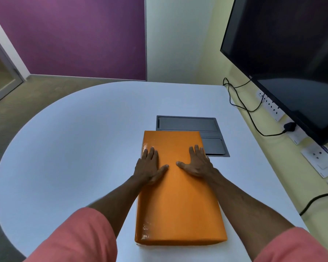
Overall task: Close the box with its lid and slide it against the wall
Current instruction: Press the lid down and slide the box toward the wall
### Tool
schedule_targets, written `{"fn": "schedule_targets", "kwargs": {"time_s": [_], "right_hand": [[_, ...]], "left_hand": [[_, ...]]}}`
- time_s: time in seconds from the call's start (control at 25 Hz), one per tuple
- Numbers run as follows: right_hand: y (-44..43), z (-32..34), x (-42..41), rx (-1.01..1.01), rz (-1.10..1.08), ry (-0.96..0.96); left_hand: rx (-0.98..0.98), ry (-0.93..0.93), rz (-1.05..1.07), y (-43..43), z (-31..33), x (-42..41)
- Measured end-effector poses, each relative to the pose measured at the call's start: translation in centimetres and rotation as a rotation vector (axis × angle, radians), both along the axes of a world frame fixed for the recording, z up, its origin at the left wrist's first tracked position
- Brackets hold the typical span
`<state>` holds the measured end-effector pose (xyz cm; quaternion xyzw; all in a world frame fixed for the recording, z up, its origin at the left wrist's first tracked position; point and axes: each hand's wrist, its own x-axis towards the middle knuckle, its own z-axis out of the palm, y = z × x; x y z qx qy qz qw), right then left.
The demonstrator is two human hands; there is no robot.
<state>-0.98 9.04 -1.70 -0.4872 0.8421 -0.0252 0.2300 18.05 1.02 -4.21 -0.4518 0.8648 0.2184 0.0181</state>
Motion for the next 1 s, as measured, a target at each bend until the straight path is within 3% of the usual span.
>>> {"fn": "schedule_targets", "kwargs": {"time_s": [0.4,0.56,0.8,1.0], "right_hand": [[0.0,0.0,-0.7,0.05,0.031,-0.021],[2.3,0.4,-0.5,-0.084,-0.038,-0.063],[7.4,-1.2,0.7,-0.141,-0.321,-0.275],[8.5,-1.2,1.3,-0.194,-0.377,-0.431]], "left_hand": [[0.124,0.023,-0.029,-0.3,0.4,0.6],[0.133,0.15,0.022,0.7,0.2,2.0],[0.239,0.261,0.23,4.1,-1.8,4.3],[0.317,0.42,0.303,5.4,-2.0,4.0]]}}
